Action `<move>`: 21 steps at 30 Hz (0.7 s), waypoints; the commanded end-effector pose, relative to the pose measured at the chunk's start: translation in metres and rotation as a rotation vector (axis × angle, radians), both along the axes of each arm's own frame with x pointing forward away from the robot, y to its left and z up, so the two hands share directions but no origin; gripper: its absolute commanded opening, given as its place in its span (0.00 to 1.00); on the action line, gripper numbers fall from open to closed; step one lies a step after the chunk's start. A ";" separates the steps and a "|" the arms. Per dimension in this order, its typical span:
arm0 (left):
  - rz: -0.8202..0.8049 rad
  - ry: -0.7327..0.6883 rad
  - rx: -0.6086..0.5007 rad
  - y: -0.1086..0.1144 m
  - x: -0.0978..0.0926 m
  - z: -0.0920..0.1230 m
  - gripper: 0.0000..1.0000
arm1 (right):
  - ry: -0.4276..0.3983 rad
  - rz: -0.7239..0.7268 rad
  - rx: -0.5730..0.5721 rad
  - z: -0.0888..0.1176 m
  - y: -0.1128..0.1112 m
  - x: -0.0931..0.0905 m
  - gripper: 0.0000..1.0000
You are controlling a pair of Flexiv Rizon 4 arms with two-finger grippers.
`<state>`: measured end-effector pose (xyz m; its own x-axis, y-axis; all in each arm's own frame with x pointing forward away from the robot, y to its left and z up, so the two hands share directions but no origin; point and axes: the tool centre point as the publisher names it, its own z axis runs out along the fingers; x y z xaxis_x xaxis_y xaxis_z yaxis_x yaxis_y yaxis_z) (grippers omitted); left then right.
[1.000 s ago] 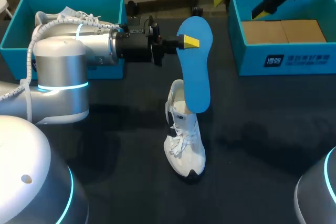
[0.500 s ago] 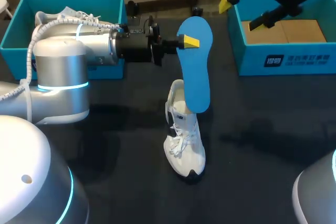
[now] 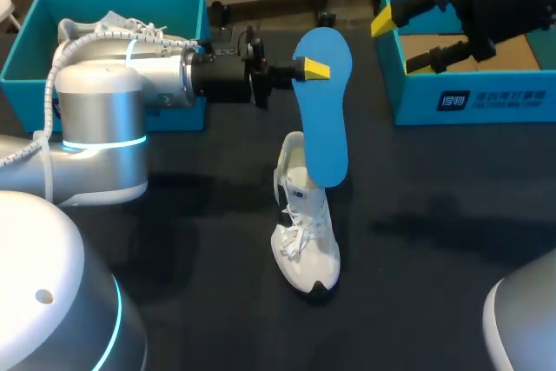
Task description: Take the shoe out of the shoebox, open the shoe tongue, remove and reinsert the insole, then place the shoe into the shoebox
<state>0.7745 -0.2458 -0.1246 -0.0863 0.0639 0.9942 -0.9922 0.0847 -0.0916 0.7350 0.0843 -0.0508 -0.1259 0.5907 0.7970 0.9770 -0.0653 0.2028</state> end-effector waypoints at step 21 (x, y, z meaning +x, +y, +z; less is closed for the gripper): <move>0.003 0.000 0.000 0.000 -0.001 0.000 0.00 | 0.001 0.080 0.283 -0.045 -0.007 0.007 1.00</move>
<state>0.7745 -0.2458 -0.1246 -0.0864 0.0639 0.9942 -0.9922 0.0847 -0.0916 0.7414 0.0786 -0.0887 -0.1606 0.3740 0.9134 0.9814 -0.0382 0.1882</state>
